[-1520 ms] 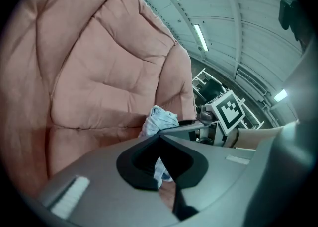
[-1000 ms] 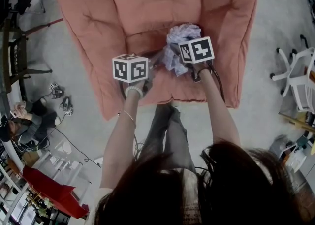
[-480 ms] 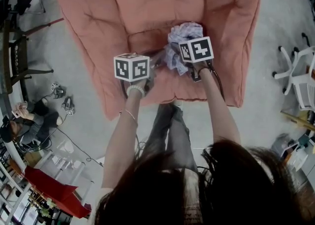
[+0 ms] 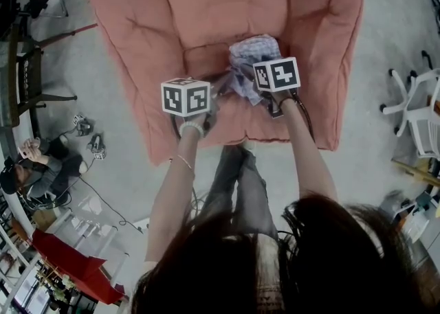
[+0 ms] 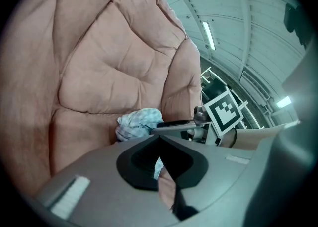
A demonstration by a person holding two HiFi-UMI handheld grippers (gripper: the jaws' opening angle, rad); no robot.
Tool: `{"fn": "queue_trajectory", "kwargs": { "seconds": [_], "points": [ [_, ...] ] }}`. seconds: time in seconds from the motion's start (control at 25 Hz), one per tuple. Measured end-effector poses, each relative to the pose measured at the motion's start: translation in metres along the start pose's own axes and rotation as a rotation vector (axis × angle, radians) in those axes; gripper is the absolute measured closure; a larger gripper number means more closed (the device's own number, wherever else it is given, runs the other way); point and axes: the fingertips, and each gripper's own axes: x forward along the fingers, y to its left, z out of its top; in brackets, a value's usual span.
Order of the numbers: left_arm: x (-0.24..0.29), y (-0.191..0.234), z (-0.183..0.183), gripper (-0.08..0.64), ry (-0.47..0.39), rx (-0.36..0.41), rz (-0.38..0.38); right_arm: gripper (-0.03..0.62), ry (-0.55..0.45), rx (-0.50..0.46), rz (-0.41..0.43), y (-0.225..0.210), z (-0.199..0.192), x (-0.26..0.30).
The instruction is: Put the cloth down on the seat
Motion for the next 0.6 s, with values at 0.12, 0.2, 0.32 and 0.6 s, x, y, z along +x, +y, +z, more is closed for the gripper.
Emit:
{"fn": "queue_trajectory", "kwargs": {
  "seconds": [0.12,0.2,0.32,0.6],
  "points": [
    [-0.005,-0.006,0.000,0.561,-0.009,-0.002,0.001,0.302,-0.024,0.031,0.024,0.005,0.001,-0.010],
    [-0.009,-0.012,-0.002,0.561,-0.018,-0.007,0.000,0.302,-0.047,0.059,0.062,0.013,0.003,-0.018],
    [-0.016,-0.023,0.001,0.561,-0.038,-0.009,0.000,0.304,-0.072,0.074,0.098,0.023,0.007,-0.032],
    [-0.042,-0.055,0.016,0.561,-0.104,0.017,0.002,0.325,-0.168,0.075,0.114,0.046,0.018,-0.076]
  ]
}}
